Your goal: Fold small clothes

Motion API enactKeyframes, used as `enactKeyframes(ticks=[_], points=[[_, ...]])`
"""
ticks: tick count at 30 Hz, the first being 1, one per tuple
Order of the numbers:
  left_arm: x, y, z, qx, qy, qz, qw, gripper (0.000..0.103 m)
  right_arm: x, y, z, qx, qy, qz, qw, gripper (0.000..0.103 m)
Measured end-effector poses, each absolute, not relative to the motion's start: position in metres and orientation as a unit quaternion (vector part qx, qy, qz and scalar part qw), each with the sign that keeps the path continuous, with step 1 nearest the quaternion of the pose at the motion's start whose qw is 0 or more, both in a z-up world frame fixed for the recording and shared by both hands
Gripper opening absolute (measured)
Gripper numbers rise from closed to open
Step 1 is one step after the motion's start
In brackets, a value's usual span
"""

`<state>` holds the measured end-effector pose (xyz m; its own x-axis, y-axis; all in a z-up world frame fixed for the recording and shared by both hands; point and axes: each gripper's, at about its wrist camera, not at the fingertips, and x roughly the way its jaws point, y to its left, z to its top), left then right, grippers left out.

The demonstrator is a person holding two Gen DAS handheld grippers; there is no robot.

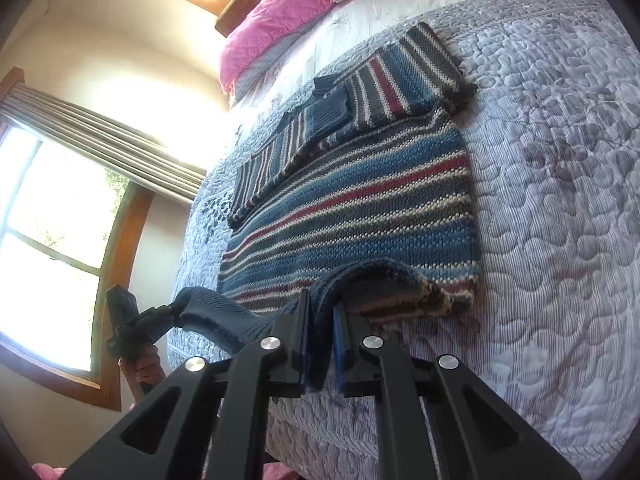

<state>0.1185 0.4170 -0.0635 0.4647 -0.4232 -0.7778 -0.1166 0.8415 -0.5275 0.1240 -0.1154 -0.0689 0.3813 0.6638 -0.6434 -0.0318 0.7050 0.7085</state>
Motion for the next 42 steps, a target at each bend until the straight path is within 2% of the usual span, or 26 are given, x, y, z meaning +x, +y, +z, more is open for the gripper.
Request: enactKeyframes(ticks=[15, 18, 20, 21, 22, 23, 24, 26, 31, 36, 42], points=[[0.216, 0.424, -0.136, -0.299, 0.552, -0.059, 0.776, 0.012, 0.227, -0.119, -0.146, 0.347, 0.572, 0.17, 0.724, 0.012], [0.223, 0.431, -0.136, -0.324, 0.558, -0.068, 0.761, 0.018, 0.233, -0.123, -0.151, 0.361, 0.574, 0.177, 0.714, 0.016], [0.224, 0.443, -0.133, -0.351, 0.551, -0.081, 0.753, 0.027, 0.232, -0.128, -0.148, 0.363, 0.57, 0.186, 0.714, 0.02], [0.223, 0.45, -0.129, -0.356, 0.543, -0.075, 0.757, 0.044, 0.231, -0.131, -0.146, 0.361, 0.568, 0.186, 0.716, 0.026], [0.22, 0.458, -0.123, -0.357, 0.529, -0.06, 0.768, 0.056, 0.23, -0.136, -0.143, 0.357, 0.564, 0.172, 0.725, 0.049], [0.218, 0.465, -0.117, -0.351, 0.518, -0.043, 0.778, 0.059, 0.228, -0.144, -0.138, 0.354, 0.556, 0.154, 0.736, 0.075], [0.217, 0.47, -0.112, -0.343, 0.513, -0.036, 0.786, 0.059, 0.227, -0.15, -0.134, 0.35, 0.55, 0.145, 0.745, 0.075], [0.216, 0.475, -0.107, -0.331, 0.511, -0.046, 0.792, 0.059, 0.224, -0.158, -0.125, 0.338, 0.542, 0.142, 0.756, 0.07], [0.224, 0.454, -0.097, -0.246, 0.52, -0.096, 0.813, 0.06, 0.225, -0.147, -0.101, 0.275, 0.538, 0.173, 0.778, 0.069], [0.248, 0.416, -0.107, -0.173, 0.544, -0.137, 0.81, 0.061, 0.233, -0.119, -0.095, 0.234, 0.541, 0.196, 0.784, 0.069], [0.269, 0.393, -0.133, -0.134, 0.581, -0.158, 0.787, 0.06, 0.245, -0.1, -0.1, 0.192, 0.551, 0.211, 0.784, 0.07]])
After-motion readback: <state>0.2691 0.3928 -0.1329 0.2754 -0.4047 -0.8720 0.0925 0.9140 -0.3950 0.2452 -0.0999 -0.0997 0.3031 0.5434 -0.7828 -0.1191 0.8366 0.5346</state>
